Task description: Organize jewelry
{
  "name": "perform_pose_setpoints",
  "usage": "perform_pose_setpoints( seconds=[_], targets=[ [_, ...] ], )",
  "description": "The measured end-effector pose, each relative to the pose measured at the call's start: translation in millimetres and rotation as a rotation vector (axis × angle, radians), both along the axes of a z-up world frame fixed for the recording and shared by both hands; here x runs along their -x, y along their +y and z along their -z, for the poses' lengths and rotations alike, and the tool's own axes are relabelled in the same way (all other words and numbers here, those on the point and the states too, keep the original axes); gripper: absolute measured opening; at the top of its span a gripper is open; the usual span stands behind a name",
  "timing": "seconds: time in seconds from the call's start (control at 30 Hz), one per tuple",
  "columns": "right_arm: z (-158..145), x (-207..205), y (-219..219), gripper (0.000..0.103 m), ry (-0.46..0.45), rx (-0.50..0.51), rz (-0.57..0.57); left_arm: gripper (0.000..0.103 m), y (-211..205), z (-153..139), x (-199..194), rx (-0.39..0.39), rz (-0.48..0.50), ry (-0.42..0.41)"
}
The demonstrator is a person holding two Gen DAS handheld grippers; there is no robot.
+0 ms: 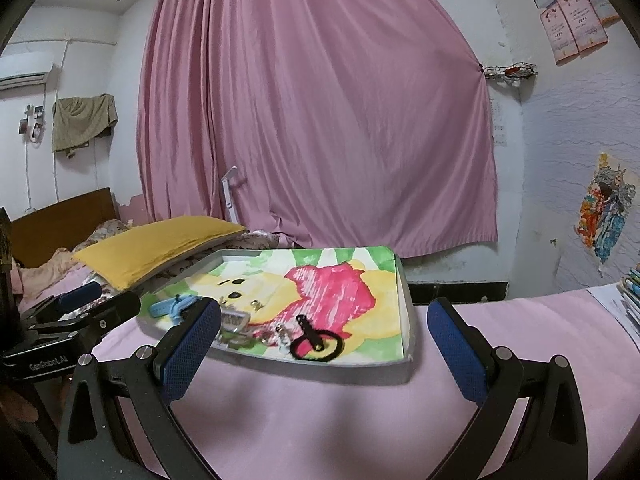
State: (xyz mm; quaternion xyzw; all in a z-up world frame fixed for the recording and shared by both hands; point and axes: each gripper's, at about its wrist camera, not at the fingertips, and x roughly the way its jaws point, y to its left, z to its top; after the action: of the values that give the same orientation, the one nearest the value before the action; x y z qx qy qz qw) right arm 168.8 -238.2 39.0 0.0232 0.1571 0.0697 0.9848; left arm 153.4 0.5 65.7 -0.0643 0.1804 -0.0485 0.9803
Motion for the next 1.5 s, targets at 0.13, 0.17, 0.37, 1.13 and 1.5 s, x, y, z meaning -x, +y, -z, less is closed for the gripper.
perform_pose_setpoints(
  seconds=[0.13,0.17,0.37,1.13,1.5],
  targets=[
    [2.0,18.3,-0.1,0.101,0.009,0.001,-0.011,0.102,1.8,0.8,15.6,0.001,0.001,0.006],
    [3.3,23.9,-0.4,0.101,0.009,0.001,-0.013,0.102,3.2,1.0,20.2,0.004,-0.001,0.006],
    [12.7,46.5,-1.4,0.101,0.016,-0.005,-0.008,0.102,8.1,7.0,42.7,0.003,-0.007,0.017],
    [42.6,74.5,-1.9,0.101,-0.001,0.022,0.093,0.102,9.4,36.4,81.6,-0.045,-0.106,-0.02],
    [45.8,73.7,5.8,0.101,-0.001,0.057,0.094,0.102,5.1,38.3,81.2,-0.067,-0.089,-0.011]
  ],
)
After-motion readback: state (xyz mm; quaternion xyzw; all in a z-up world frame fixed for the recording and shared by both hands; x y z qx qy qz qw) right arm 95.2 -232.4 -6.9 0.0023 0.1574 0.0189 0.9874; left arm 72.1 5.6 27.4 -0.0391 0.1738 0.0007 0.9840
